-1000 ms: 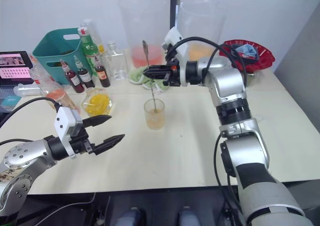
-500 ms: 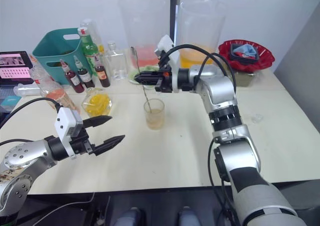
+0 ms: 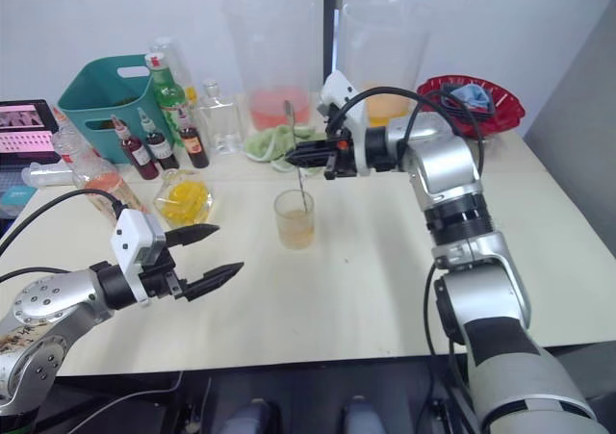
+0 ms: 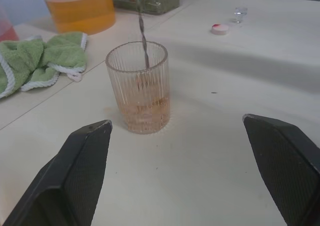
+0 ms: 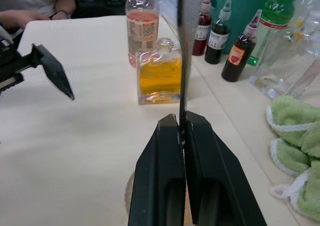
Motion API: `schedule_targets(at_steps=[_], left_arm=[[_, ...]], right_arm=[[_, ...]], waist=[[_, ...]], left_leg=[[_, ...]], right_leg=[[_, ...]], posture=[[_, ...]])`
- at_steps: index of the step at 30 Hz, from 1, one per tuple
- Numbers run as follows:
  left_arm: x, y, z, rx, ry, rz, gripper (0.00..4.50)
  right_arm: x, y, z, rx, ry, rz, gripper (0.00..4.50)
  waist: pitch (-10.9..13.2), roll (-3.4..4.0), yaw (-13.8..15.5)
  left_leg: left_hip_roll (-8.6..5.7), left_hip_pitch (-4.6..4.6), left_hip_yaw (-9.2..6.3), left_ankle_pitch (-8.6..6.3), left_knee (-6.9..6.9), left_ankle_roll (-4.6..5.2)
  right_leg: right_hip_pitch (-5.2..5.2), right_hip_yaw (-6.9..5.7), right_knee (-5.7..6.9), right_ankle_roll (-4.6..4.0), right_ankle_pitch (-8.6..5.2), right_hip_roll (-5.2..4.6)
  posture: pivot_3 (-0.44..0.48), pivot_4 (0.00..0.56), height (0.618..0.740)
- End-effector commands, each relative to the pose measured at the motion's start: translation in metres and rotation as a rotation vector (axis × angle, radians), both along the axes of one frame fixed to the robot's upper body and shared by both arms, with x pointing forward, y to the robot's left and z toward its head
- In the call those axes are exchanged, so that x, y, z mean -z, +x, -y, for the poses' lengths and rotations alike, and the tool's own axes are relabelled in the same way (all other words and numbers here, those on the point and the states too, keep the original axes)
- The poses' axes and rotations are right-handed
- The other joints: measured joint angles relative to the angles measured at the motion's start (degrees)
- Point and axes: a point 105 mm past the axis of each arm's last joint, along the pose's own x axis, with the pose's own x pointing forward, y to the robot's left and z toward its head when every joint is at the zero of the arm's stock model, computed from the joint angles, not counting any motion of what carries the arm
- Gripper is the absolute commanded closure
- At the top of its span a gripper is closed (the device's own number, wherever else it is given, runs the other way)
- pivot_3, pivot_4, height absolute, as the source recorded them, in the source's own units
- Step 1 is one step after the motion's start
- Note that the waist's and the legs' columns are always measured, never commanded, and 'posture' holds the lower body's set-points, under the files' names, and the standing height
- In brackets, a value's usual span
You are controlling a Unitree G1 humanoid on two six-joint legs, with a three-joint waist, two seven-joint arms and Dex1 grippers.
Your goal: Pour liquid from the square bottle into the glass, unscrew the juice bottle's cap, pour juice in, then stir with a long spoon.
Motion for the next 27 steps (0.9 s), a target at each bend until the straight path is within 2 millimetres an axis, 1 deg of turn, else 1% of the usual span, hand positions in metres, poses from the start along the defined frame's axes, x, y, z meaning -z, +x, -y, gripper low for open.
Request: schedule_targets(at_steps=[1,4,7,10,12,14,16,18,22,27], left_arm=[[-0.009,-0.002,0.002,0.011,-0.005,0.045,0.06],[-0.009,-0.002,0.001,0.011,-0.003,0.046,0.06],[-0.009,-0.002,0.001,0.011,-0.004,0.046,0.06],[-0.009,-0.002,0.002,0.014,-0.006,0.047,0.06],[-0.009,-0.001,0.002,0.015,-0.009,0.049,0.06],[-0.010,0.000,0.002,0.012,-0.018,0.058,0.06],[-0.010,0.002,0.002,0.011,-0.024,0.064,0.06],[-0.010,0.003,0.002,0.011,-0.028,0.064,0.06],[-0.008,0.004,0.006,0.029,-0.034,0.063,0.06],[-0.010,0.009,0.008,0.043,-0.041,0.074,0.06]], right_arm=[[-0.023,-0.006,-0.009,-0.023,0.085,0.089,4.50],[-0.023,-0.014,-0.019,-0.071,0.122,0.064,4.50],[-0.021,-0.021,-0.021,-0.106,0.119,0.037,4.50],[-0.021,-0.029,-0.011,-0.131,0.077,-0.007,4.50],[-0.024,-0.028,-0.003,-0.107,0.058,0.009,4.50],[-0.039,-0.026,0.004,-0.085,0.088,0.050,4.50],[-0.056,-0.029,0.009,-0.079,0.115,0.073,4.50],[-0.066,-0.032,0.013,-0.071,0.136,0.078,4.50],[-0.067,-0.030,0.018,-0.045,0.155,0.060,4.50],[-0.064,-0.026,0.029,0.018,0.127,0.060,4.50]], waist=[[0.0,0.00,0.0],[0.0,0.00,0.2],[0.0,0.00,0.4],[0.0,0.00,0.5],[0.0,0.00,0.5],[0.0,0.00,0.5],[0.0,0.00,0.3],[0.0,0.00,0.2],[0.0,-0.01,0.2],[0.0,-0.01,0.5]], left_leg=[[0.00,-0.02,-0.01,0.00,0.00,0.00],[-0.03,-0.06,-0.03,0.00,0.01,0.00],[-0.04,-0.08,-0.03,0.00,0.02,0.00],[-0.04,-0.09,-0.03,0.00,0.02,0.00],[-0.04,-0.10,-0.03,0.00,0.02,0.00],[-0.04,-0.09,0.00,0.00,0.02,0.00],[-0.02,-0.09,0.02,0.00,0.02,0.00],[-0.02,-0.12,0.03,0.00,0.02,-0.01],[-0.01,-0.08,0.03,0.00,0.02,0.00],[-0.03,-0.11,0.11,0.01,0.07,-0.01]], right_leg=[[-0.05,0.01,0.03,0.00,0.00,-0.01],[-0.15,0.03,0.18,0.00,0.00,-0.05],[-0.20,0.03,0.24,0.00,0.00,-0.07],[-0.23,0.03,0.24,0.00,0.00,-0.07],[-0.24,0.03,0.24,0.00,0.00,-0.07],[-0.24,0.03,0.23,0.00,0.00,-0.07],[-0.30,0.04,0.29,-0.01,0.00,-0.06],[-0.38,0.04,0.36,-0.01,0.00,-0.06],[-0.33,0.04,0.36,-0.01,0.00,-0.07],[-0.33,0.04,0.36,-0.01,0.00,-0.07]], posture=[[0.000,0.150,0.740],[0.000,0.150,0.740],[0.000,0.150,0.740],[0.000,0.150,0.740],[0.000,0.150,0.740],[0.000,0.150,0.740],[0.000,0.150,0.740],[0.000,0.150,0.740],[0.000,0.150,0.740],[0.000,0.150,0.740]])
